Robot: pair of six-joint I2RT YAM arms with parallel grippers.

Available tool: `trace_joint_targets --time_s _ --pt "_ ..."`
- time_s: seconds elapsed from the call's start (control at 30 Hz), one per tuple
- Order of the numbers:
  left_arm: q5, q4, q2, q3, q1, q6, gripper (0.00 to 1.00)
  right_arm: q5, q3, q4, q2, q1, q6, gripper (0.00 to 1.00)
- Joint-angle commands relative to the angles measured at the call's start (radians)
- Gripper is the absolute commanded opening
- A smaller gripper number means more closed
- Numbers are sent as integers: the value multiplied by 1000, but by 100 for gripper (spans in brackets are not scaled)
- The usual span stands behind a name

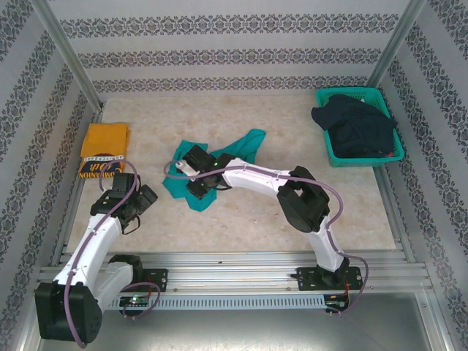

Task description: Fold and stack the t-shirts

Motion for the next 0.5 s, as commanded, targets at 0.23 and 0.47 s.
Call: trace_joint_targets --time_s 0.23,0.47 --pt "25 52 51 21 2 49 100 135 47 30 -299 -159 74 0" --pt "18 78 58 46 -14 66 100 253 5 55 -516 -362 75 0"
